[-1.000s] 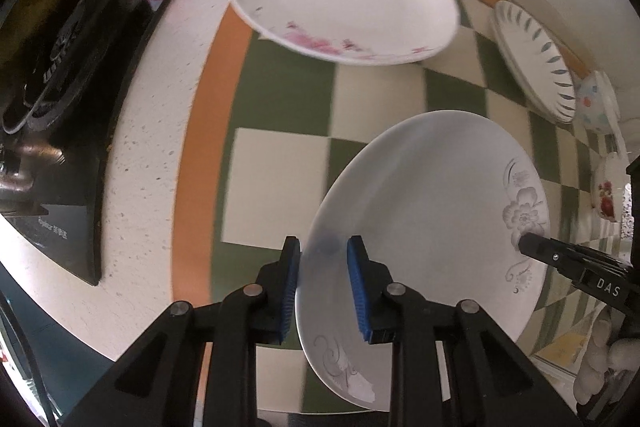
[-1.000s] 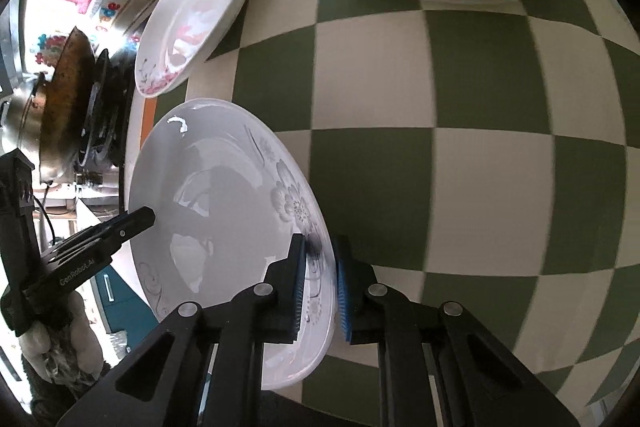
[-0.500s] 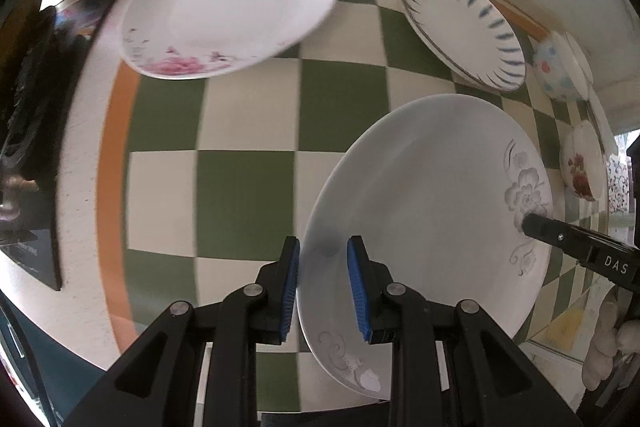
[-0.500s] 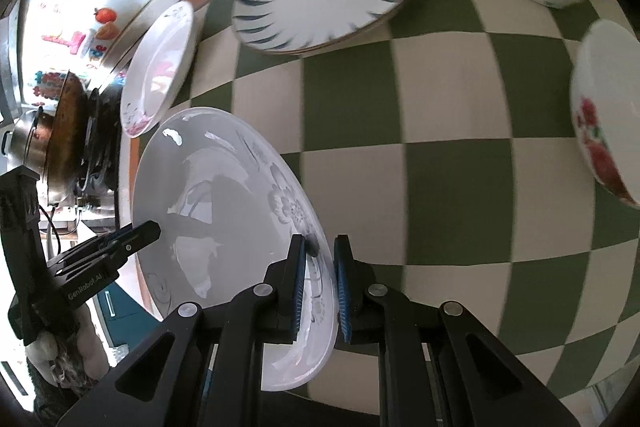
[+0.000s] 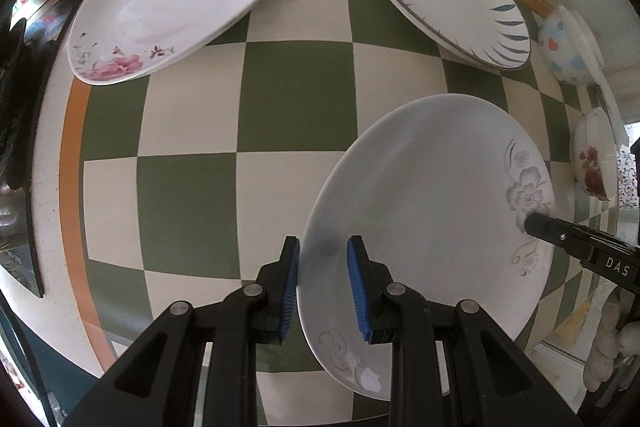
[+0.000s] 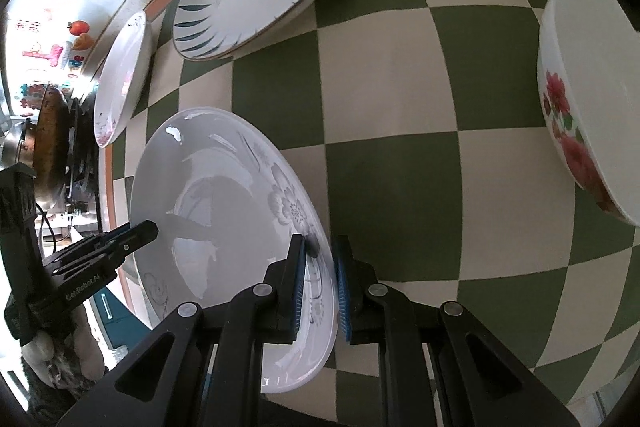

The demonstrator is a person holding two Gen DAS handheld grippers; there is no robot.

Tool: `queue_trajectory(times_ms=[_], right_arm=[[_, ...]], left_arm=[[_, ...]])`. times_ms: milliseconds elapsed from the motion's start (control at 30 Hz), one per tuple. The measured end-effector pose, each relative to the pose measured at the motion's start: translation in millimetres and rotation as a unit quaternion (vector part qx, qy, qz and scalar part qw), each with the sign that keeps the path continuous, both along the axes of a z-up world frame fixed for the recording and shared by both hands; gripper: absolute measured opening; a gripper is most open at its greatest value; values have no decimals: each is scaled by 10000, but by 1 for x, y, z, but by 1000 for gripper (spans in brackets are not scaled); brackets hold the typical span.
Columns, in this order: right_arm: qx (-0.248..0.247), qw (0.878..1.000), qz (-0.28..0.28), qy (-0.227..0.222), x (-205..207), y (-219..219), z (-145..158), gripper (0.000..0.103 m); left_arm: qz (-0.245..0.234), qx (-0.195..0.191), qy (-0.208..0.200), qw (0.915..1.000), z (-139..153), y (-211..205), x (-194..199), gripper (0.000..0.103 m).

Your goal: Organize plates and bowls

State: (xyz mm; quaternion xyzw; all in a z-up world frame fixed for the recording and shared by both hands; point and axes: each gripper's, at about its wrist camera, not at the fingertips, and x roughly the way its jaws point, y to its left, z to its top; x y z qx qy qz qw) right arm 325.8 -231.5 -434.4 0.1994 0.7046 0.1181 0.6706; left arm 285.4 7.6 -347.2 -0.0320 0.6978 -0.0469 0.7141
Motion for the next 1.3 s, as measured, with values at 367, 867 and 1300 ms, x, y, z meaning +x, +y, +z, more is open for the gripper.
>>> queue_trajectory(times_ms=[367,867,1300], right_arm=[[-141,9999,-31,-47,9,-15,23,18],[479,9896,887,-1025,126,126,95,61],[251,9929,1118,-335,260,222,3,39]], left_arm=[[669,23,-395,9970,57,29,4,23],[2554,-77,-766,9638,56,184,67,55],[2360,-330,-422,9703,-1,219,114,25]])
